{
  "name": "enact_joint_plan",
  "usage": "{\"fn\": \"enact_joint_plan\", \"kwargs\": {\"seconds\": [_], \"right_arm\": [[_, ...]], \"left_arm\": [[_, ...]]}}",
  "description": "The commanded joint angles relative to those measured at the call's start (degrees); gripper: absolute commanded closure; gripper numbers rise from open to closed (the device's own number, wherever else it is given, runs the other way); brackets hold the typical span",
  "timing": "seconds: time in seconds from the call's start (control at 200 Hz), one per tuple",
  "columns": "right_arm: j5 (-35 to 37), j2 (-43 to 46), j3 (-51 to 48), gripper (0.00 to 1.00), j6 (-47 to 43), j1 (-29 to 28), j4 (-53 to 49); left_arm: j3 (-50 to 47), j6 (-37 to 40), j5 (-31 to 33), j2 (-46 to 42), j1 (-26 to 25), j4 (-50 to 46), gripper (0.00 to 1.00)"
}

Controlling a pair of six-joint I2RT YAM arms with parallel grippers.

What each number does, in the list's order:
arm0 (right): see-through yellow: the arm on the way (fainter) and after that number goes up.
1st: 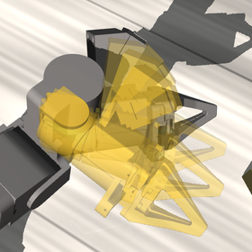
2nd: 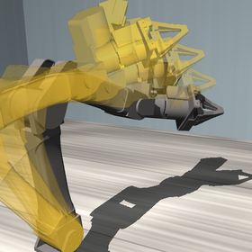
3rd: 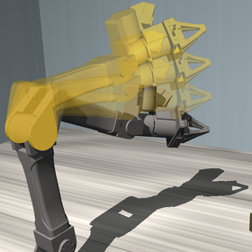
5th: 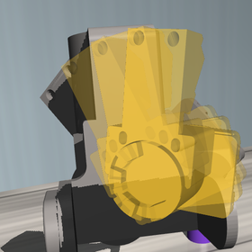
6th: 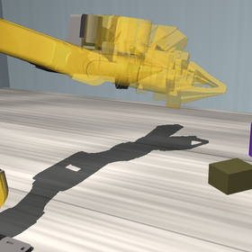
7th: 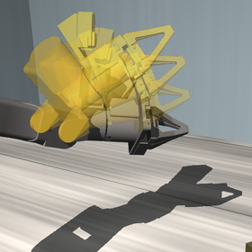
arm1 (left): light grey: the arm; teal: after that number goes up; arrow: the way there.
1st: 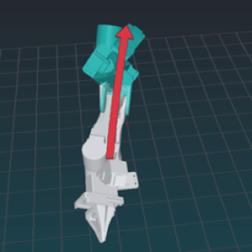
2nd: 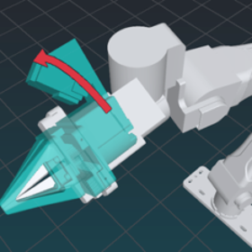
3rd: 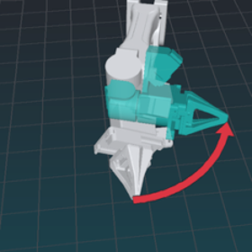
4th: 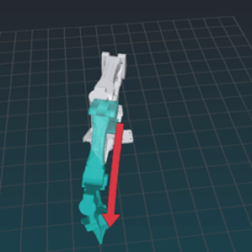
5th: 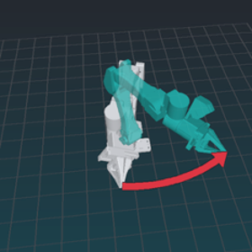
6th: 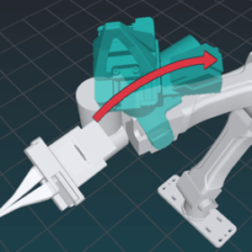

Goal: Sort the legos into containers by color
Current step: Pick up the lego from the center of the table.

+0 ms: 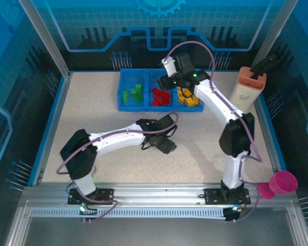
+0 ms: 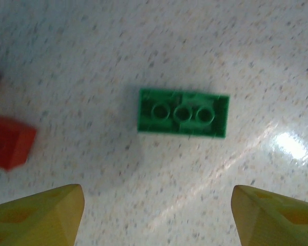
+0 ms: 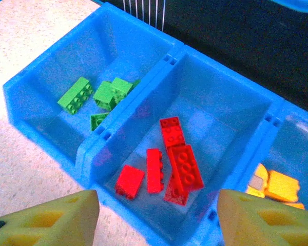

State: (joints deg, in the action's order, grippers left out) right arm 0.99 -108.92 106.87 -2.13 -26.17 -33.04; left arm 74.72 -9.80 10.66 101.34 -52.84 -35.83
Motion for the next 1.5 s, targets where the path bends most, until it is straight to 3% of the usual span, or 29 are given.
{"fn": "enact_joint_plan", "kwargs": {"seconds": [0.0, 0.215, 0.455, 0.675, 1.126, 1.496], "right_arm": [[0.6, 6.1, -7.0, 0.34, -0.8, 0.8, 1.3], [1.5, 14.8, -19.0, 0.3, -0.5, 4.7, 2.9], [0.3, 18.0, -24.4, 0.28, 0.9, 9.1, 3.6], [-0.6, 17.8, -24.7, 0.26, 1.4, 9.7, 3.4], [-0.3, 15.7, -22.8, 0.22, 1.4, 9.8, 2.8], [-0.2, 14.9, -22.8, 0.21, 1.4, 9.8, 2.7]], "left_arm": [[5.4, 7.3, 0.9, 4.6, -1.1, 0.3, 0.22], [9.4, 9.2, 2.4, 10.4, -1.2, -0.9, 0.2], [10.7, 8.2, 4.4, 13.4, -1.2, -2.0, 0.18], [10.4, 7.0, 4.6, 15.5, -1.0, -1.2, 0.17], [10.5, 4.0, -1.3, 17.9, 1.1, -0.9, 0.16], [9.5, 1.2, -3.2, 17.8, 2.4, -1.0, 0.28]]}}
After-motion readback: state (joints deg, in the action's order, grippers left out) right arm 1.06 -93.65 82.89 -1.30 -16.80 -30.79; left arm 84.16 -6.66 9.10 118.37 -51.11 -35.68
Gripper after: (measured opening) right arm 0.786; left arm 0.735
